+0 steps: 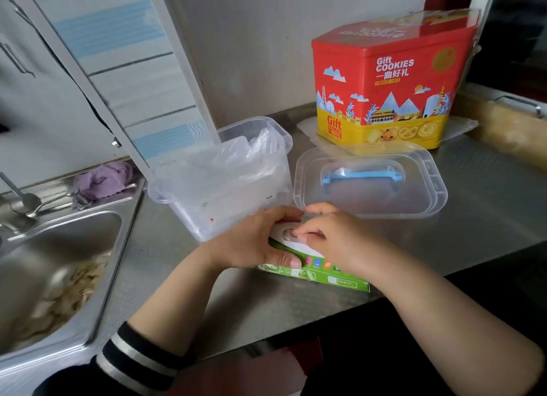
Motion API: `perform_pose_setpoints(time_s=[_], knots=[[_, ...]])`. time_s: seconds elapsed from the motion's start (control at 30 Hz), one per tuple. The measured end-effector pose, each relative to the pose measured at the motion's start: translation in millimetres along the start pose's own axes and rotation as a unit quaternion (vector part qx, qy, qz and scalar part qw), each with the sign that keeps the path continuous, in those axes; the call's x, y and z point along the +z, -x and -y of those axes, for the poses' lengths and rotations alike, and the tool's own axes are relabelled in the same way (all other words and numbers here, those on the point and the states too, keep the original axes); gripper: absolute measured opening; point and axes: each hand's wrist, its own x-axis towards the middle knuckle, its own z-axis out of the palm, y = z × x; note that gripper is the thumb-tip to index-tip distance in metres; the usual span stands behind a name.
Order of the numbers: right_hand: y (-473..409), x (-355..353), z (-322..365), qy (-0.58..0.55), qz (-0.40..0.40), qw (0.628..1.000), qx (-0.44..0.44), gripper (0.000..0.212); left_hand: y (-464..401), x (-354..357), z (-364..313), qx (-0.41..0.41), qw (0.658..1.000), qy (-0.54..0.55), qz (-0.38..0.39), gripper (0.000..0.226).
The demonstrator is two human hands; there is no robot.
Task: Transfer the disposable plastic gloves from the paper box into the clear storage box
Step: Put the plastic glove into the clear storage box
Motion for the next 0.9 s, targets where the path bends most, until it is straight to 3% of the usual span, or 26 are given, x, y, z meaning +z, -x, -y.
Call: perform_pose_setpoints(time_s=[0.2, 0.4, 0.6, 0.7, 0.83, 0.9], knots=[[-7, -4, 1, 0.032, -0.003, 0.999, -0.006, 0.011, 0, 4, 6, 0.019, 0.999, -0.018, -0.022, 0.065], [-4, 22, -15, 0.033, -0.168, 0.977, -0.131, 0.010, -1, 4, 8, 0.024, 0.999, -0.022, -0.029, 0.055], [-7, 10, -14, -0.175, -0.271, 0.935, -0.147, 0.012, -2, 4, 9, 0.007, 0.999, -0.015, -0.028, 0.054], [-2, 4, -12, -0.235, -0.231, 0.940, -0.090, 0.012, -4, 6, 11, 0.008, 0.999, -0.023, -0.027, 0.056], [4, 5, -12, -0.215, -0.130, 0.968, 0.000, 0.057, -5, 8, 15, 0.012, 0.999, -0.030, -0.034, 0.053], [6, 4, -9, -0.185, -0.123, 0.975, -0.007, 0.059, -5, 8, 14, 0.007, 0.999, -0.031, -0.033, 0.045]])
